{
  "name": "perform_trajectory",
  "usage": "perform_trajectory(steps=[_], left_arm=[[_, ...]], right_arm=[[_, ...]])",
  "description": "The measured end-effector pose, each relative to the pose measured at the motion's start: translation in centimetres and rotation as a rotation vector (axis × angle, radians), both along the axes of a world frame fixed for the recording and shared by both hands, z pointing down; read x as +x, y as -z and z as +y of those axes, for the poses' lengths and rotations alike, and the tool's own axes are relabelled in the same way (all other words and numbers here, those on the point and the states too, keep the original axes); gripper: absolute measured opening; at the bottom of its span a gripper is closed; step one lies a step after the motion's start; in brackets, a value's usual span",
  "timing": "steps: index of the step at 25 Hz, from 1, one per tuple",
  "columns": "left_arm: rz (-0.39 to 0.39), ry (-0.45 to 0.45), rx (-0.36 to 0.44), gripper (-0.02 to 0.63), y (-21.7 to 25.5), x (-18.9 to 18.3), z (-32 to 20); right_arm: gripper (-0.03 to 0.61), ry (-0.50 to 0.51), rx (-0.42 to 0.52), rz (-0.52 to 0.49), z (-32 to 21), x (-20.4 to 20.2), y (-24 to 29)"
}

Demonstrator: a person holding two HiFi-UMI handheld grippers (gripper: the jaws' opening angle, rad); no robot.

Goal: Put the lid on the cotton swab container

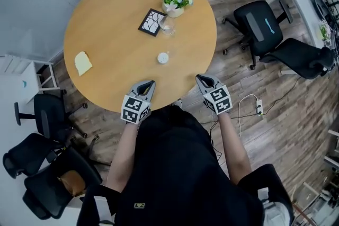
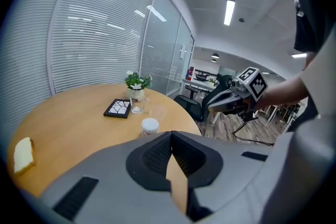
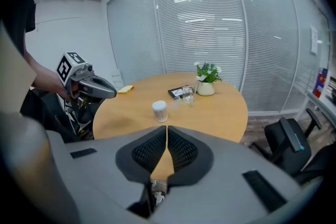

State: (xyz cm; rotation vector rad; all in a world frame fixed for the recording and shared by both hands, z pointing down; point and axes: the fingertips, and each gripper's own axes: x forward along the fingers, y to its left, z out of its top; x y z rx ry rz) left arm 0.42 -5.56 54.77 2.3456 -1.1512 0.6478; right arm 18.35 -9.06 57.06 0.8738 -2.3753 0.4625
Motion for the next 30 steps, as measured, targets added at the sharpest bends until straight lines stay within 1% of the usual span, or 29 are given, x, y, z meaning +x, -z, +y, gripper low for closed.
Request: perform_trajectory(steps=[6, 10, 14, 20, 25, 30], left_arm=[[0.025, -0.041, -0.013, 0.008, -1.5, 0.3, -1.6], [0.024, -0.074, -0.016, 0.008, -2.4, 0.4, -2.9], [0.037, -0.112, -0.019, 0.008, -3.5, 0.1, -3.5], [0.032, -0.184, -0.042, 0.008, -5.8, -0.2, -4.3], [0.032, -0.201, -0.030, 0.008, -6.8, 0.4, -5.5], [-0.005, -0.220, -0.025, 0.008, -8.1, 0.7, -6.6]], right_arm=[[0.007, -0.023, -0.004, 0.021, -0.3, -0.7, -0.3], [0.007, -0.030, -0.005, 0.040, -0.9, -1.1, -0.1], [0.007, -0.062, 0.000, 0.053, -1.8, -1.8, -0.2], [0.006, -0.086, -0.002, 0.051, -2.8, -3.3, -0.8], [0.007, -0.088, -0.025, 0.056, -3.2, -3.4, -2.0], [0.006, -0.068, -0.036, 0.057, -4.7, -3.5, -2.9]])
